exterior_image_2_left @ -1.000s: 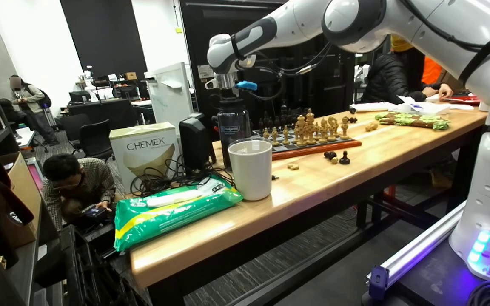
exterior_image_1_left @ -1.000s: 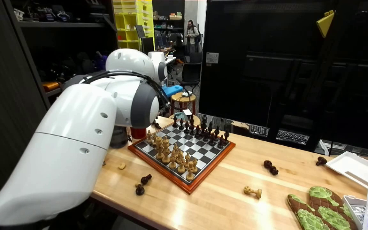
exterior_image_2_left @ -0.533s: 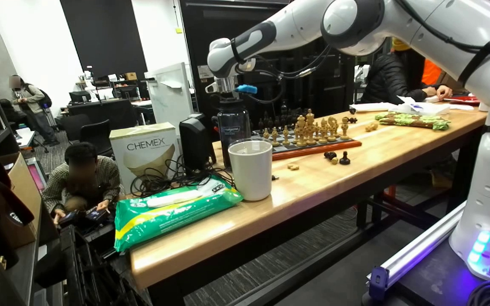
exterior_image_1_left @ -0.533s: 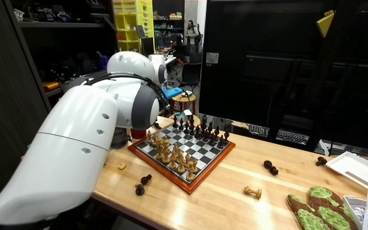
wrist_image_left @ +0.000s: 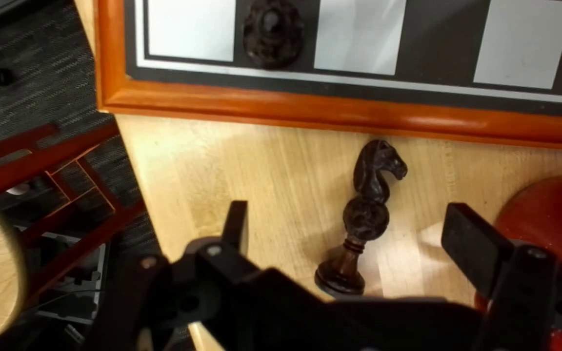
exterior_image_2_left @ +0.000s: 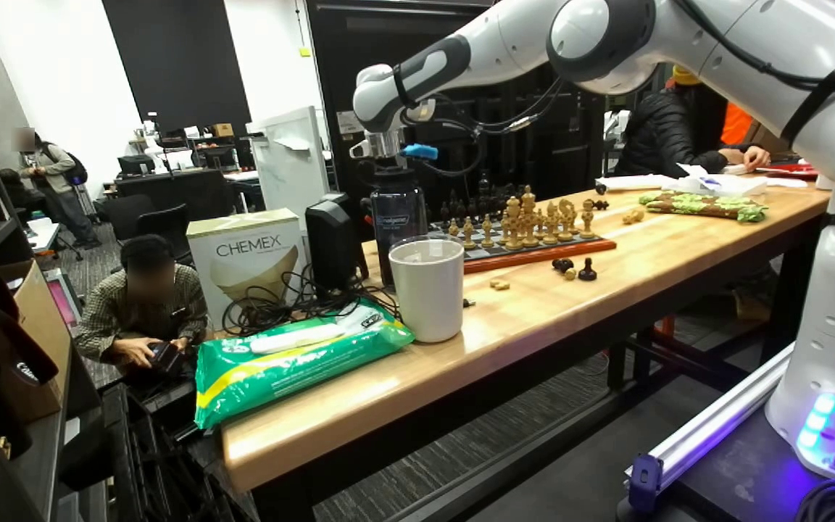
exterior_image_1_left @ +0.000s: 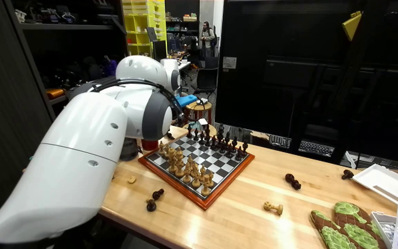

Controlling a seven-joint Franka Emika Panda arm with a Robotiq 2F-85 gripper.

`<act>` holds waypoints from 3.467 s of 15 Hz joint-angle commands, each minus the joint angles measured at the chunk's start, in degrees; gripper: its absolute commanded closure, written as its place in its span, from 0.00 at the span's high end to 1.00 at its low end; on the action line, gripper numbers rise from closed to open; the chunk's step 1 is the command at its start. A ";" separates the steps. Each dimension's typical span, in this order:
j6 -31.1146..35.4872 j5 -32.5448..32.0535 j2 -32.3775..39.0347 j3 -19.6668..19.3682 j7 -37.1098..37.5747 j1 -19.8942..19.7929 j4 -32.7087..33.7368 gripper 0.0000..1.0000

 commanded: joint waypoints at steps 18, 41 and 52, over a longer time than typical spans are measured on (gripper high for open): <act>2.75 0.12 2.87 1.38 -0.27 0.30 -0.42 1.00; -5.64 -6.09 2.89 -1.81 5.56 7.62 5.58 0.07; -12.34 -4.43 -0.45 -0.54 5.18 5.49 10.24 0.07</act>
